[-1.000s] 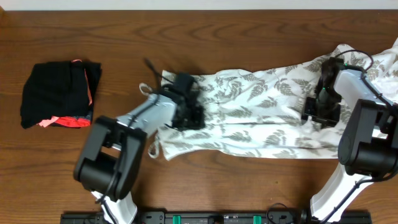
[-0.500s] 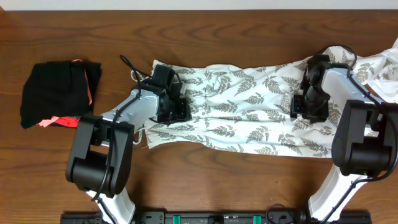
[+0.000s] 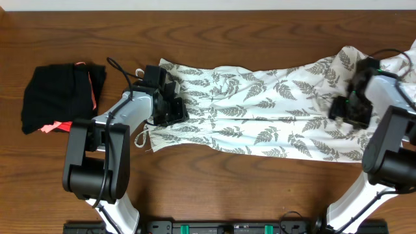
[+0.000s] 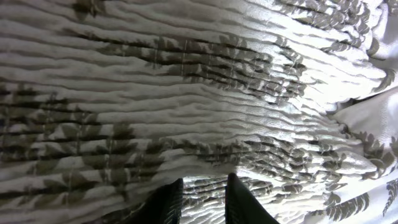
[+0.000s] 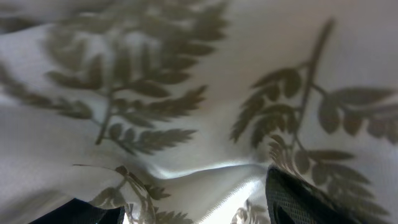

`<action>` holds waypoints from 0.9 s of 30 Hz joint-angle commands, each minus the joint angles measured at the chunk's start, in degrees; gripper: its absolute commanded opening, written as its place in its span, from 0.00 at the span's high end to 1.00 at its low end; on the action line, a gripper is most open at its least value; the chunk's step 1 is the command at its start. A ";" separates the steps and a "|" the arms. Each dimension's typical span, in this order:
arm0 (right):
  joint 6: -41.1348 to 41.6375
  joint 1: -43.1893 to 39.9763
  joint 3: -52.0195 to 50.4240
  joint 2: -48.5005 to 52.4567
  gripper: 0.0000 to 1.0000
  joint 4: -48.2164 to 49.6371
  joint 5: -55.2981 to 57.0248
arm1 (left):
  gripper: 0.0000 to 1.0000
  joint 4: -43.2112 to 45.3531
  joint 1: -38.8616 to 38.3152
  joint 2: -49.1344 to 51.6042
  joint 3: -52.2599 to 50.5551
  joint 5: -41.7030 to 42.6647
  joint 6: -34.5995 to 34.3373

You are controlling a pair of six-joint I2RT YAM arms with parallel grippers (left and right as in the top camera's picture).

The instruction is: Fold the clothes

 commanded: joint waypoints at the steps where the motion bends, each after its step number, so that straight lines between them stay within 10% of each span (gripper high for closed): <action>1: 1.27 -2.38 0.00 -0.20 0.31 0.35 1.88 | 0.75 0.13 1.07 2.99 -1.40 -6.80 0.94; 27: 7.74 -24.63 11.61 -0.22 0.26 -1.40 3.08 | 0.75 -0.33 4.57 2.99 -1.40 -8.72 0.96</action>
